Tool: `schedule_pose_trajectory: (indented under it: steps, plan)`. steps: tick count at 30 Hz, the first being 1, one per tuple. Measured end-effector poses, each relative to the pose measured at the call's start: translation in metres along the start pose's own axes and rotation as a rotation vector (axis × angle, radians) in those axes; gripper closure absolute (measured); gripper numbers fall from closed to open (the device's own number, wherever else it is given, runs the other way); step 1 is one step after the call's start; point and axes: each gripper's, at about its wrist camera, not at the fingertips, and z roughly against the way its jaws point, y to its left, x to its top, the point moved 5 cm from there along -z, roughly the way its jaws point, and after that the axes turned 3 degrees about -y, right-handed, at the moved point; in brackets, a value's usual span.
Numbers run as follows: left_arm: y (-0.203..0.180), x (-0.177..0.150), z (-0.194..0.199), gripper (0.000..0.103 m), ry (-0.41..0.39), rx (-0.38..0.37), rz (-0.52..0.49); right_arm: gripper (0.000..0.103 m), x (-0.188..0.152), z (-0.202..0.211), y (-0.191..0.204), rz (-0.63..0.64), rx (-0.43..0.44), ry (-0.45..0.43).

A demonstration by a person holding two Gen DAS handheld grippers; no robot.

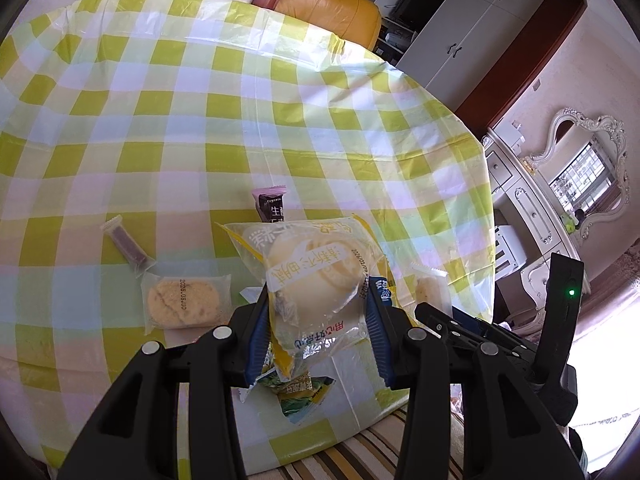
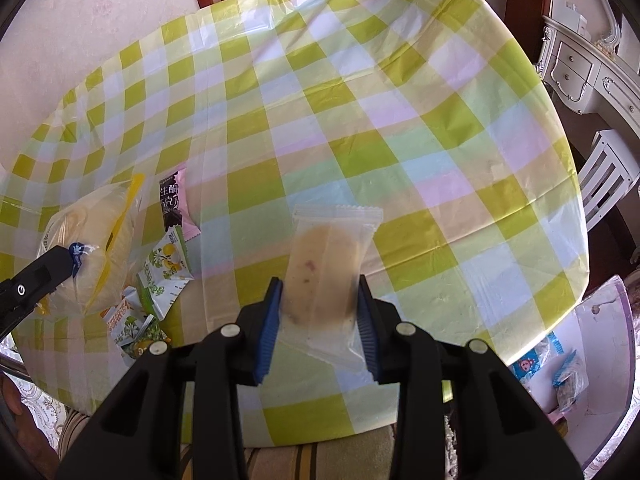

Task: Organize snacks
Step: 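Grasp the clear pastry bar bag with the right tool while the left tool lifts the bun bag, then carry the bun bag and pastry bar bag with both tools over the white box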

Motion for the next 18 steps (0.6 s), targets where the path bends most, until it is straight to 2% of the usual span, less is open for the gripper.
schedule_pose_trajectory:
  steps: [18]
  plan:
    - [-0.085,-0.021,-0.006,0.061,0.044,-0.11,-0.149,0.067,-0.001,0.05,-0.069,-0.056,-0.112,-0.04]
